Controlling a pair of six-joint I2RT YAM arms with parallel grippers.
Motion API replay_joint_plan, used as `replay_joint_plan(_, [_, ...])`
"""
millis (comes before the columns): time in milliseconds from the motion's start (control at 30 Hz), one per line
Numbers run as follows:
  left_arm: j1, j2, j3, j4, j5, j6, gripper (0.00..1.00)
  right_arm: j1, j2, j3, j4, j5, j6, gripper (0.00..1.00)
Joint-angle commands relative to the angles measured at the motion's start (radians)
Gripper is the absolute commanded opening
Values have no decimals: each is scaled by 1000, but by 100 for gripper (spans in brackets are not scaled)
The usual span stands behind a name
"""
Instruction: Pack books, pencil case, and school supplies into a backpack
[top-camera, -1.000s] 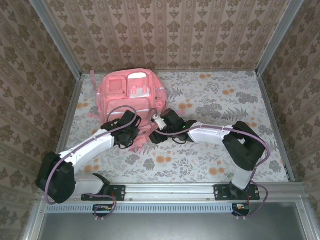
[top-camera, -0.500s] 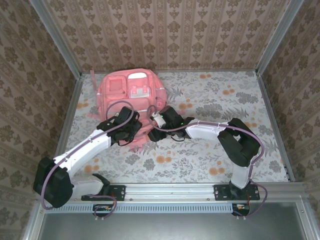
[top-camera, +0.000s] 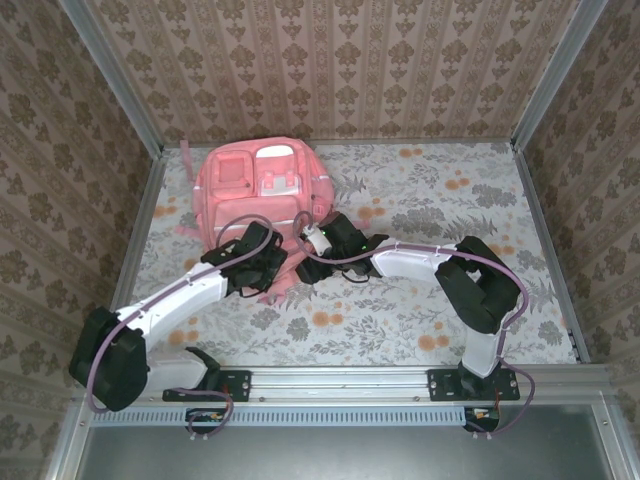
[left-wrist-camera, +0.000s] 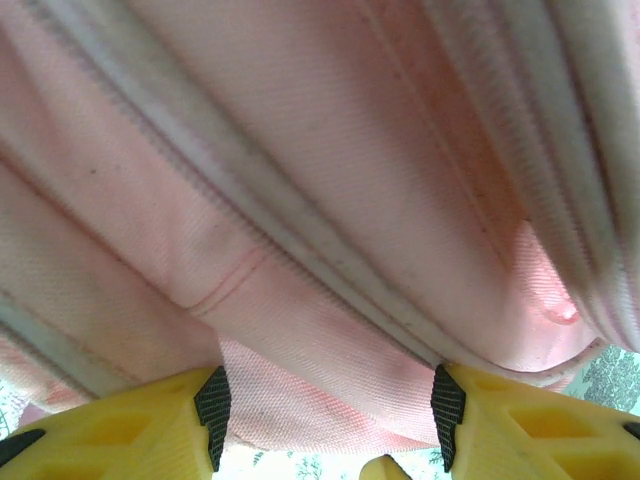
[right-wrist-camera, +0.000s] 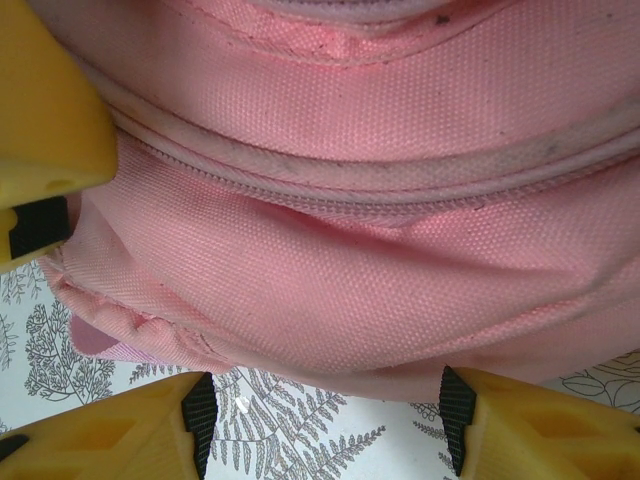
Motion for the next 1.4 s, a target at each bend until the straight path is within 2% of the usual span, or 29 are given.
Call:
replay_joint_plan(0, [-20,-50,-51,-94,16,-98,60,-4,-24,5,-12,9,-15,64])
replay_joint_plan(267, [-23,-93,-87,-70,15,-140,63,-5,-28,3,-12,6,-15,64])
replay_joint_plan(400, [-13,-70,-106,-24,-4,-137,65,-5,-31,3,-9,1,-13,64])
replay_joint_plan(533, [17,-26,-97,25,-18,-107,62,-5,-38,-2,-9,-9,-13,64])
replay_joint_plan(633, [38,3,-46,-2,-52,-43,46,-5,-51,-12,-5,-19,-15,64])
replay_joint_plan(733, [59,14,-4,-38,-71,-3,9,-5,-59,-26,-1,-26,-20,64])
replay_joint_plan(767, [63,11,4,-49,-73,1,2,-5,-60,-29,-2,-26,-22,64])
replay_joint_plan(933, [66,-32,25,-87,-82,21,0,-5,-49,-26,9,-51,-27,53])
replay_joint_plan(1367, [53,-36,36,-76,-36,53,0,-6,77,141,-35,-115,-45,53])
